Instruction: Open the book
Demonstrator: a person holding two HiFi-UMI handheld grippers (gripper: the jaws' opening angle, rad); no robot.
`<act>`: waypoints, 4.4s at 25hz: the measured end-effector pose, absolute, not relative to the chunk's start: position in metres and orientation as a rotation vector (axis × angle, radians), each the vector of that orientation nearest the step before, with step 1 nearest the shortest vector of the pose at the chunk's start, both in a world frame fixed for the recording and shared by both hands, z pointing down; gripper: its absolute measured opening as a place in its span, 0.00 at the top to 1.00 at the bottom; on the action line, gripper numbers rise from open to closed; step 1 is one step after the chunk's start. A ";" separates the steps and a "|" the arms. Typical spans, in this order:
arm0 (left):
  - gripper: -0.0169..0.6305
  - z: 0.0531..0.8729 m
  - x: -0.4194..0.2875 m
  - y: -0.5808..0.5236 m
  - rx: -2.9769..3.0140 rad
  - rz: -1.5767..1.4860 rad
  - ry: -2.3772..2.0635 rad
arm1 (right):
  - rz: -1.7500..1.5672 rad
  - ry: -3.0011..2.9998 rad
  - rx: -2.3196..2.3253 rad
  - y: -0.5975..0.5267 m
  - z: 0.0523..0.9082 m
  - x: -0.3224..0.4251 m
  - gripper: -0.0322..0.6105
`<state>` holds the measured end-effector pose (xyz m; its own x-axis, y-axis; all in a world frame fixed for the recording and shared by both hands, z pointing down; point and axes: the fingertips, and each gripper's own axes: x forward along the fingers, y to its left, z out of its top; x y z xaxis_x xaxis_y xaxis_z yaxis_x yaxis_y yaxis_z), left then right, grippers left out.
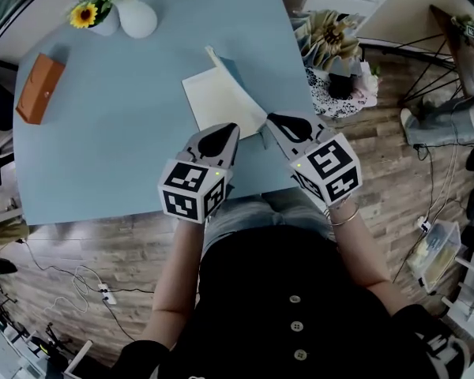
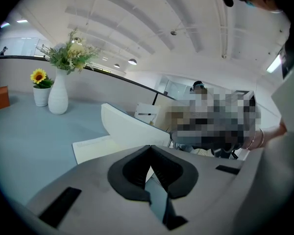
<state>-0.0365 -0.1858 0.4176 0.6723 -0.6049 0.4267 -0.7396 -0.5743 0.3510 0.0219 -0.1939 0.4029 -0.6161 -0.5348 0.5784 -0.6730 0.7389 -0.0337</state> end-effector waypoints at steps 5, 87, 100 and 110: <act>0.95 0.419 -0.019 -0.188 2.389 0.364 -1.008 | 0.354 -2.353 0.978 -0.204 0.407 0.051 0.94; 0.95 0.491 0.054 -0.195 2.244 0.548 -0.970 | 0.413 -2.059 0.991 -0.227 0.539 0.161 0.90; 0.95 0.489 0.052 -0.190 2.256 0.579 -0.952 | 0.404 -2.061 1.092 -0.233 0.524 0.169 0.83; 0.95 0.476 0.037 -0.197 2.272 0.547 -0.984 | 0.408 -2.137 1.152 -0.238 0.492 0.151 0.87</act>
<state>0.0373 -0.1965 0.4760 0.6407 -0.5105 0.5735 -0.7565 -0.5476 0.3577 0.1512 -0.2381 0.4923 -0.3885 -0.6181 0.6834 -0.8263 0.5619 0.0385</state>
